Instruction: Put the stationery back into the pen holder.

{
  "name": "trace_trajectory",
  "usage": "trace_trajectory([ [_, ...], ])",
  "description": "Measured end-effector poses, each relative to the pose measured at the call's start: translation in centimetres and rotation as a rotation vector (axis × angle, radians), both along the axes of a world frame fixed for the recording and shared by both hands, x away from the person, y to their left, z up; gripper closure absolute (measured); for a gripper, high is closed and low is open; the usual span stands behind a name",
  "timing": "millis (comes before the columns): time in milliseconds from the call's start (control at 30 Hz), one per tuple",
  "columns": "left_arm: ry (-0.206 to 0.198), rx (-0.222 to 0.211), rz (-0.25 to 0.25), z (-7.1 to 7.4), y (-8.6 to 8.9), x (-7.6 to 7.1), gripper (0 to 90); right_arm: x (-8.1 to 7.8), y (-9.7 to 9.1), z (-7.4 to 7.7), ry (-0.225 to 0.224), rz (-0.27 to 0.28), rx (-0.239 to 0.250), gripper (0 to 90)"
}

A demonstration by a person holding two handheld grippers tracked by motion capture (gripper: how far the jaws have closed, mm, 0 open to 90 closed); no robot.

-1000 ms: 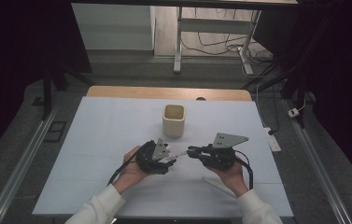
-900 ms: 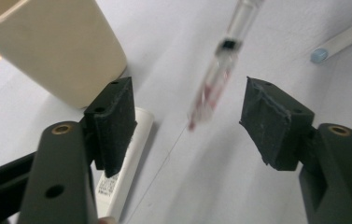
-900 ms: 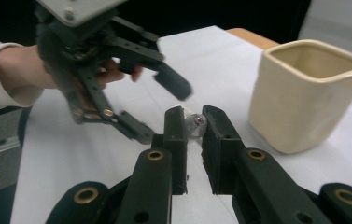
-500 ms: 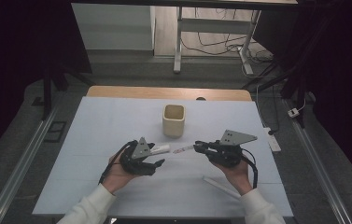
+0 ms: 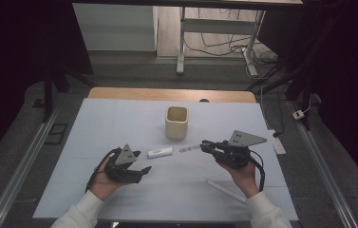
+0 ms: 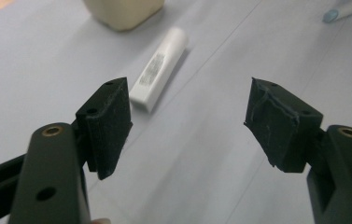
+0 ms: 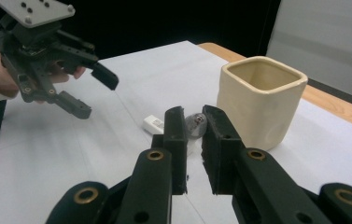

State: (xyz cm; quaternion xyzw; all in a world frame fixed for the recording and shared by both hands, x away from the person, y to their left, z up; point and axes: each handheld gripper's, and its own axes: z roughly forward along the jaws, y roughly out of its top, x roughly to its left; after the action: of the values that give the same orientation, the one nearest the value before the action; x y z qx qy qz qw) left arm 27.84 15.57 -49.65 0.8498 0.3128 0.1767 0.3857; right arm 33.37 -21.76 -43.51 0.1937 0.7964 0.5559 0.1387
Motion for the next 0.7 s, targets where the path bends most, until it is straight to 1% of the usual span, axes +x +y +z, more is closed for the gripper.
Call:
trace_trajectory([
  [100,0.019,-0.017,0.02,-0.4,1.2,-0.5,30.6,0.1,-0.2,0.1,-0.004,-0.003,0.004,79.1],
  [233,0.029,-0.033,0.051,-0.8,2.6,-1.3,30.6,0.1,-0.3,0.2,-0.004,-0.012,0.01,79.1],
  [300,0.034,-0.037,0.058,-1.0,3.1,-1.7,30.6,0.0,-0.3,0.3,-0.005,-0.015,0.01,79.1],
  [467,0.041,-0.034,0.068,-1.2,3.8,-2.4,30.1,0.1,-0.3,0.4,-0.012,-0.021,0.013,79.1],
  [533,0.045,-0.04,0.076,-1.4,4.1,-2.6,30.0,0.2,-0.2,0.4,-0.012,-0.024,0.018,79.1],
  [600,0.05,-0.036,0.085,-1.5,4.4,-2.7,30.0,0.2,-0.2,0.5,-0.015,-0.025,0.017,79.1],
  [700,0.054,-0.039,0.098,-1.6,4.8,-2.7,29.7,0.4,-0.2,0.8,-0.009,-0.03,0.03,79.1],
])
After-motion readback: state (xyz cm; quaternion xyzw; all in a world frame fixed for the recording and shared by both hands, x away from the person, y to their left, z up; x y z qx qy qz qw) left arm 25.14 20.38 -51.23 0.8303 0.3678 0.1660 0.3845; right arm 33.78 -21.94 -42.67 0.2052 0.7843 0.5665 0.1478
